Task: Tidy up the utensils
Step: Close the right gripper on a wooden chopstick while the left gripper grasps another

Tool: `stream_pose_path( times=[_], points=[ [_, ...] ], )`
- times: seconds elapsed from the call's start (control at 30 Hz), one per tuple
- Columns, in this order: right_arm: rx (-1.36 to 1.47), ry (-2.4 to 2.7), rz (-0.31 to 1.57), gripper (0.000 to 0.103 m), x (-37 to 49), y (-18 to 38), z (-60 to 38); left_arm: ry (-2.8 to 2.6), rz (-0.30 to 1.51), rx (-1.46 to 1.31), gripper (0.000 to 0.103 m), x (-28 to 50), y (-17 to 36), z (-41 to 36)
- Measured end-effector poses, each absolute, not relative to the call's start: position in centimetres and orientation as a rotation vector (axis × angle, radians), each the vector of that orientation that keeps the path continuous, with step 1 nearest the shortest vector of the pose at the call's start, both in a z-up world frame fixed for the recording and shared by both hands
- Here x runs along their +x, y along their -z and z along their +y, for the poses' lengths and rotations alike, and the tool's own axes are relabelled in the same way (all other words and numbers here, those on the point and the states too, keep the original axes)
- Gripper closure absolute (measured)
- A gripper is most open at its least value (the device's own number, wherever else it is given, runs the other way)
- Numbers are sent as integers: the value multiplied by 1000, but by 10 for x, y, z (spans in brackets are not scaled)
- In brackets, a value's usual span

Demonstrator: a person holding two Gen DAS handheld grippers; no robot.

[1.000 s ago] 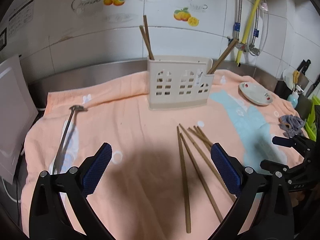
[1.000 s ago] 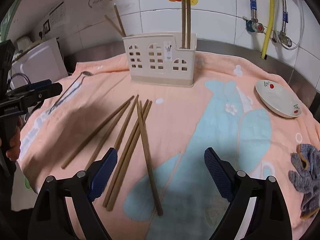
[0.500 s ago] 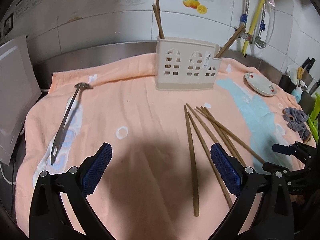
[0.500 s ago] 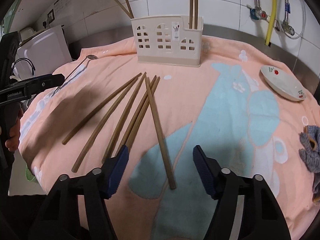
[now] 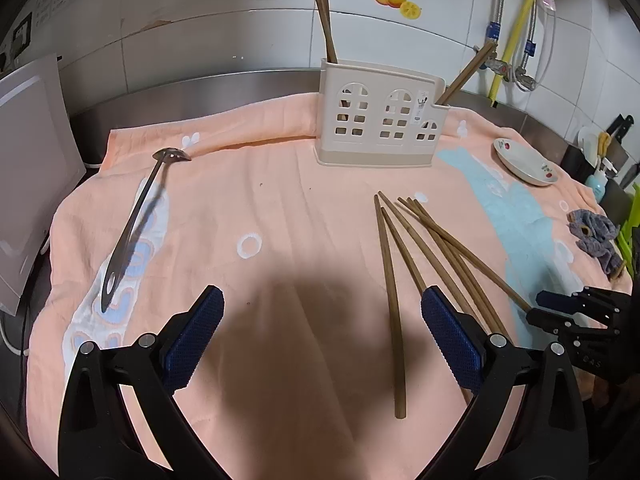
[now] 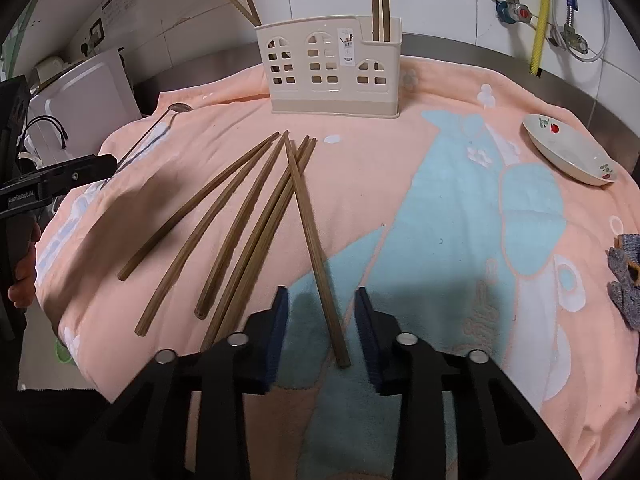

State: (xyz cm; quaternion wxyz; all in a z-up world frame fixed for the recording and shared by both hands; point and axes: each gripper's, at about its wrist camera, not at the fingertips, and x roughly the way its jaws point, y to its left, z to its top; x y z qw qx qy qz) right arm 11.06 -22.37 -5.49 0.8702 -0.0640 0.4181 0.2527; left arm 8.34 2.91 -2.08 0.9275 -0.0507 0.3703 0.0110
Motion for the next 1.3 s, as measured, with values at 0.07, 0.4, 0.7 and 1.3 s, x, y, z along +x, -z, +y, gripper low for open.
stream_pose_path(
  times=[0.07, 0.4, 0.7, 1.3],
  points=[
    [-136, -527, 876, 77, 110, 56, -223, -23, 760, -104, 5, 83, 21, 29],
    [-155, -524, 886, 88, 113, 60, -224, -10, 781, -108, 5, 81, 28, 26],
    [-214, -522, 868, 93, 110, 63, -220, 45, 800, -114, 5, 79, 34, 20],
    [-195, -532, 857, 95, 107, 60, -224, 171, 862, -132, 37, 82, 59, -6]
  ],
)
